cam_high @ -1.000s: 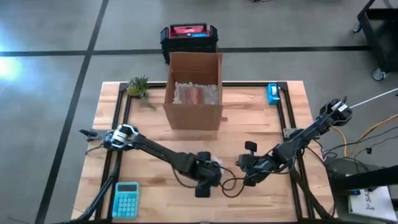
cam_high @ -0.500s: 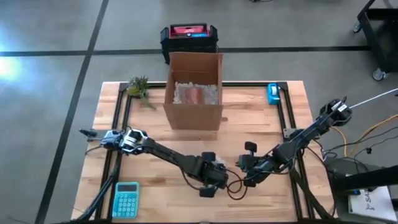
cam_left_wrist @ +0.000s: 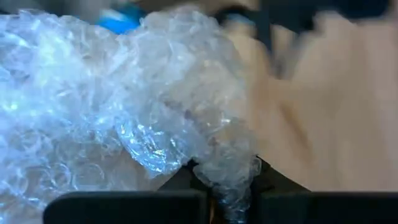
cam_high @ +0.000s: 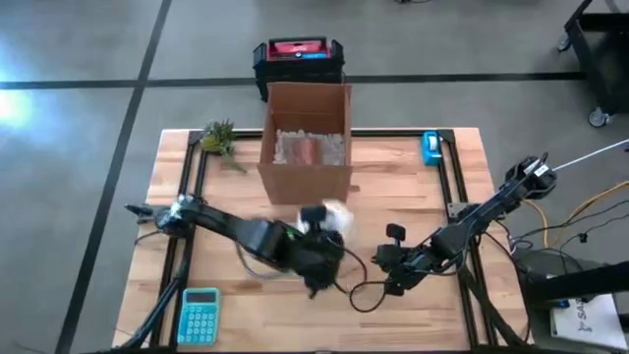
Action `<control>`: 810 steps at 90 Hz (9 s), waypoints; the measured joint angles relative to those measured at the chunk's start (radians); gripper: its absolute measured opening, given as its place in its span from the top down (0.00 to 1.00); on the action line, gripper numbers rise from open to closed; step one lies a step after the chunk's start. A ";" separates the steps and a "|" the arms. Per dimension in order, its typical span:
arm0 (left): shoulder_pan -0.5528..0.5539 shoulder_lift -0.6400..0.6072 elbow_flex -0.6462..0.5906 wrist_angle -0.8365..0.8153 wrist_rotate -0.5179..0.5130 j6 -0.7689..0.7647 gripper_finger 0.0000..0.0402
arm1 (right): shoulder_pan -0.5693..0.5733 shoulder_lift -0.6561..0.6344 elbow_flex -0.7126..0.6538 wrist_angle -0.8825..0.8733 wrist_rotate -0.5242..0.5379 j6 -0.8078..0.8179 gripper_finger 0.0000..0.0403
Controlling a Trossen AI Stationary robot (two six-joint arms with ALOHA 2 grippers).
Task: Wrap mug
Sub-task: Put the wrapped yellow mug into the cardboard box, then return to home position
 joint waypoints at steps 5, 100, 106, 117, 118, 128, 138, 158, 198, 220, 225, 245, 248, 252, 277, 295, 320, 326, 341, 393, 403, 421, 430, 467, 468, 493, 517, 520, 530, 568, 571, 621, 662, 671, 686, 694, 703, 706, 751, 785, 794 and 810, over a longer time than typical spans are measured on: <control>0.015 -0.059 -0.002 0.004 -0.081 0.021 0.97 | 0.000 0.000 0.000 0.004 0.000 0.000 0.95; 0.804 -0.110 -0.460 0.267 0.537 0.224 0.97 | 0.000 0.000 -0.030 0.052 0.033 -0.010 0.95; 0.804 -0.113 -0.510 0.302 0.525 0.228 0.97 | 0.000 0.000 -0.032 0.056 0.034 -0.010 0.95; 0.804 -0.121 -0.575 0.331 0.528 0.221 0.92 | 0.000 0.000 -0.036 0.072 0.035 -0.010 0.95; 0.804 -0.121 -0.577 0.332 0.529 0.218 0.91 | 0.000 0.000 -0.036 0.074 0.035 -0.010 0.95; 0.800 -0.118 -0.586 0.334 0.545 0.170 0.80 | 0.000 0.000 -0.037 0.078 0.035 -0.010 0.95; 0.800 -0.118 -0.574 0.333 0.556 0.158 0.66 | 0.000 0.000 -0.037 0.078 0.035 -0.010 0.95; 0.800 -0.115 -0.434 0.215 0.587 0.163 0.39 | 0.000 0.000 -0.038 0.079 0.035 -0.010 0.95; 0.656 -0.167 0.023 -0.088 0.528 0.191 0.46 | 0.000 0.000 -0.039 0.078 0.035 -0.010 0.95; 0.383 -0.287 -0.020 -0.066 0.500 0.176 0.73 | -0.001 0.000 -0.039 0.078 0.050 -0.011 0.95; 0.308 -0.309 -0.061 -0.031 0.473 0.177 0.82 | -0.001 0.000 -0.039 0.078 0.051 -0.011 0.95; 0.111 -0.439 -0.399 0.269 0.461 0.185 0.98 | -0.001 0.000 -0.039 0.078 0.051 -0.011 0.95; 0.101 -0.466 -0.472 0.333 0.462 0.185 0.99 | -0.001 0.000 -0.039 0.079 0.051 -0.011 0.95; 0.093 -0.506 -0.576 0.419 0.476 0.182 1.00 | -0.001 0.000 -0.039 0.079 0.051 -0.010 0.95; 0.140 -0.815 -1.279 1.082 0.599 0.136 1.00 | -0.001 0.000 -0.039 0.092 0.051 -0.011 0.95; 0.181 -1.014 -1.695 1.482 0.600 0.125 1.00 | -0.001 0.000 -0.039 0.100 0.061 -0.022 0.95; 0.188 -1.321 -2.059 1.636 0.350 0.100 1.00 | 0.000 0.000 -0.039 0.100 0.086 -0.080 0.95; 0.188 -1.371 -2.098 1.640 0.342 0.052 1.00 | -0.003 0.000 -0.039 0.116 0.095 -0.113 0.95; 0.197 -1.462 -2.173 1.631 0.341 0.019 1.00 | -0.028 0.000 -0.039 0.145 0.101 -0.153 0.95; 0.255 -1.817 -2.307 1.471 0.434 0.004 0.98 | -0.205 -0.159 -0.051 0.119 -0.013 -0.327 0.95; 0.255 -1.858 -2.308 1.416 0.434 0.004 0.98 | -0.300 -0.289 -0.101 0.137 -0.133 -0.379 0.95; 0.255 -1.883 -2.309 1.395 0.431 -0.008 0.98 | -0.447 -0.526 -0.286 0.185 -0.327 -0.394 0.95; 0.255 -1.882 -2.309 1.391 0.407 -0.007 0.98 | -0.496 -0.637 -0.376 0.200 -0.375 -0.401 0.95; 0.255 -1.856 -2.307 1.384 0.399 -0.007 0.98 | -0.601 -1.143 -0.626 0.231 -0.459 -0.412 0.95; 0.255 -1.856 -2.306 1.384 0.399 -0.007 0.98 | -0.601 -1.153 -0.631 0.239 -0.459 -0.412 0.95; 0.255 -1.814 -2.304 1.385 0.399 -0.016 0.98 | -0.601 -1.330 -0.735 0.300 -0.468 -0.478 0.95; 0.255 -1.813 -2.304 1.433 0.415 -0.020 0.98 | -0.602 -1.351 -0.748 0.323 -0.453 -0.502 0.95; 0.255 -1.821 -2.304 1.447 0.437 -0.009 0.98 | -0.602 -1.349 -0.748 0.322 -0.459 -0.498 0.95; 0.255 -1.860 -2.304 1.500 0.595 0.060 0.98 | -0.600 -1.349 -0.748 0.321 -0.471 -0.499 0.95; 0.256 -2.000 -2.309 1.444 0.529 0.096 0.98 | -0.600 -1.348 -0.748 0.321 -0.482 -0.509 0.95; 0.256 -1.999 -2.309 1.456 0.521 0.100 0.98 | -0.600 -1.343 -0.748 0.321 -0.483 -0.511 0.95; 0.257 -1.993 -2.303 1.465 0.477 0.094 0.98 | -0.600 -1.219 -0.750 0.325 -0.508 -0.516 0.95; 0.258 -1.988 -2.301 1.468 0.503 0.073 0.98 | -0.600 -1.246 -0.752 0.334 -0.536 -0.446 0.95; 0.258 -1.986 -2.301 1.467 0.502 0.073 0.98 | -0.600 -1.247 -0.752 0.335 -0.536 -0.457 0.95; 0.261 -1.993 -2.301 1.464 0.431 0.097 0.98 | -0.600 -1.247 -0.752 0.338 -0.536 -0.496 0.95; 0.261 -1.992 -2.301 1.449 0.328 0.096 0.98 | -0.600 -1.247 -0.752 0.339 -0.536 -0.498 0.95; 0.262 -1.993 -2.301 1.422 0.239 0.090 0.98 | -0.600 -1.248 -0.753 0.339 -0.536 -0.499 0.95; 0.262 -1.993 -2.301 1.423 0.248 0.087 0.98 | -0.600 -1.248 -0.753 0.339 -0.536 -0.503 0.95; 0.262 -1.958 -2.301 1.394 0.339 0.122 0.98 | -0.600 -1.256 -0.755 0.353 -0.528 -0.569 0.95; 0.262 -1.892 -2.302 1.396 0.338 0.121 0.98 | -0.600 -1.252 -0.755 0.354 -0.528 -0.569 0.95; 0.262 -1.872 -2.302 1.397 0.338 0.121 0.98 | -0.600 -1.252 -0.755 0.354 -0.528 -0.569 0.95; 0.262 -1.836 -2.302 1.396 0.338 0.121 0.98 | -0.600 -1.252 -0.754 0.353 -0.527 -0.569 0.95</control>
